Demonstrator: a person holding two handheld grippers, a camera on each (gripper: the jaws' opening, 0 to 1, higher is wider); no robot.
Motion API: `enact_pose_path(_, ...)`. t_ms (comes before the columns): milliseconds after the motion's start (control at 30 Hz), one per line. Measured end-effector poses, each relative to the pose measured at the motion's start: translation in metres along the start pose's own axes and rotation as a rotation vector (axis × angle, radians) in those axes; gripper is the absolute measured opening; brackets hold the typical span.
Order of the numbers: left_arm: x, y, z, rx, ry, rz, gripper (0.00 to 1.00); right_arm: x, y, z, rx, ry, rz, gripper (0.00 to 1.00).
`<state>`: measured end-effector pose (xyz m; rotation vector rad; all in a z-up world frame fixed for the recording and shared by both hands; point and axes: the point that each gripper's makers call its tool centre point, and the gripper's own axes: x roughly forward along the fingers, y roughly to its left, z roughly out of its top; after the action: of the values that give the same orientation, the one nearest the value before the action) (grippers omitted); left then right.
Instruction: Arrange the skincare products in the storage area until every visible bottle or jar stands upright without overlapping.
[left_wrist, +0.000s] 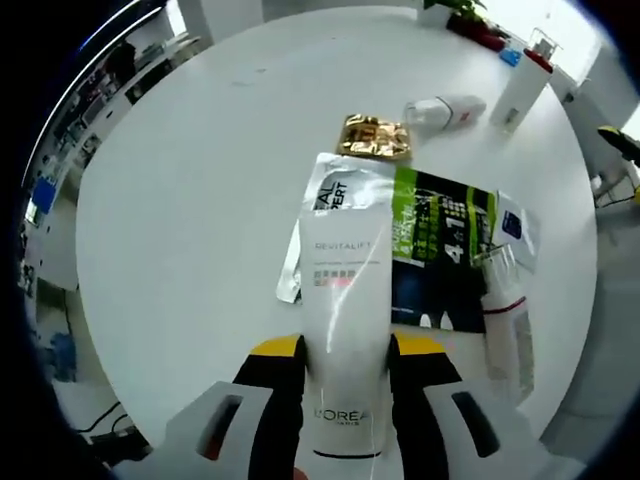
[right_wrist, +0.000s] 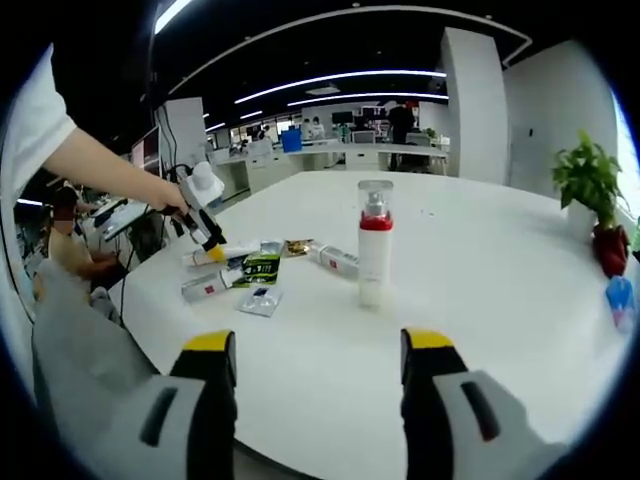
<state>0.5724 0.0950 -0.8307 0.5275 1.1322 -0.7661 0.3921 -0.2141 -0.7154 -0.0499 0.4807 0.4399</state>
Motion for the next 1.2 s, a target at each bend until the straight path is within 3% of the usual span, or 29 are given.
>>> enact_pose_path(300, -0.003, -0.002, 0.000, -0.001, 0.015, 0.016, 0.30, 0.000, 0.001, 0.000, -0.005, 0.001, 0.003, 0.66)
enact_pose_path(433, -0.011, -0.010, 0.005, -0.032, -0.013, -0.001, 0.30, 0.000, 0.002, 0.000, -0.011, 0.001, 0.007, 0.66)
enact_pose_path(533, -0.012, -0.012, 0.006, -0.011, -0.018, 0.000, 0.29, 0.000, 0.003, 0.000, -0.017, 0.001, 0.013, 0.66)
enact_pose_path(1200, -0.060, -0.027, 0.007, -0.071, -0.162, 0.044, 0.29, -0.001, 0.009, 0.004, -0.048, -0.017, 0.031, 0.63)
